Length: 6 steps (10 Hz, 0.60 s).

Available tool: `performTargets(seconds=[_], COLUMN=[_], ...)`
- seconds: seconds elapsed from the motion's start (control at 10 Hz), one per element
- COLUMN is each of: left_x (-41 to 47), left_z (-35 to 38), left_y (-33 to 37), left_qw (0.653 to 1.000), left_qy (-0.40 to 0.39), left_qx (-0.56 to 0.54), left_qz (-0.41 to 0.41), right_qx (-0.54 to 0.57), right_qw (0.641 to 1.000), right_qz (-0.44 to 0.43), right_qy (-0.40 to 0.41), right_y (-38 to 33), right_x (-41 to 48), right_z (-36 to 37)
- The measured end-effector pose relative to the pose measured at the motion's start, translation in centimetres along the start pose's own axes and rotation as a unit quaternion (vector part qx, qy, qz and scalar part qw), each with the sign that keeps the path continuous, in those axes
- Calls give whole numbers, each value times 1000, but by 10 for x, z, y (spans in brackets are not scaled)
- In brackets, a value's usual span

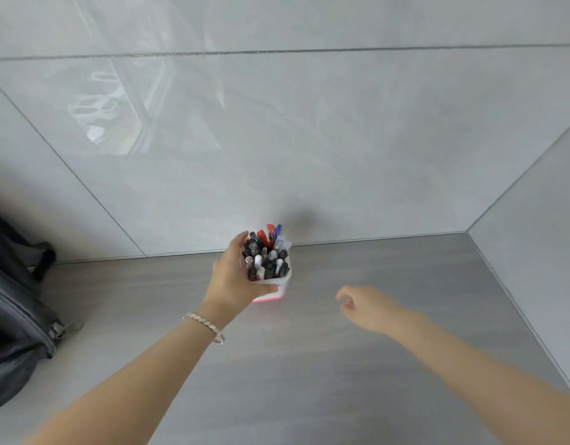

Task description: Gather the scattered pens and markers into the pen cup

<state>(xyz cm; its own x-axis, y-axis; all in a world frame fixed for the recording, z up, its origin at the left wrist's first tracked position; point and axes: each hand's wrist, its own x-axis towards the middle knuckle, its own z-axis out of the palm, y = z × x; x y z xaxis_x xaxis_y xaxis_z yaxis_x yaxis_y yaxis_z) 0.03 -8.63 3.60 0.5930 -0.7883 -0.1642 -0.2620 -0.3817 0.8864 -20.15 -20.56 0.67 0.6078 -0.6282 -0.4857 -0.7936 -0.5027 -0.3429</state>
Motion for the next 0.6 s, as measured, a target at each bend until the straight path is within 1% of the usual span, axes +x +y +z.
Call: performTargets(seconds=[0.1,0.2,0.3,0.4,0.5,0.6], left_x=[17,21,21,21,13,-1], left_z=[-13,-18,-17,-17,-19,-21], left_y=[-12,-22,-31,-38,-34,-9], left_qw=[1000,999,998,998,999,992], left_qy=[-11,-24,-47,-40,-40,21], left_qx=[27,21,-30,-34,11,120], left_qz=[7,-5,-16,-22,-28,34], right_qx=[10,16,9,12,-8,-24], right_qw=[1000,1000,999,999,999,999], right_qz=[14,25,35,38,15,4], right_qy=[-11,-9,4,21,39,30], right_y=[-6,-14,-22,-26,-34,-41], right_x=[12,15,13,13,7,-3], right_z=[4,11,12,8,-7,-29])
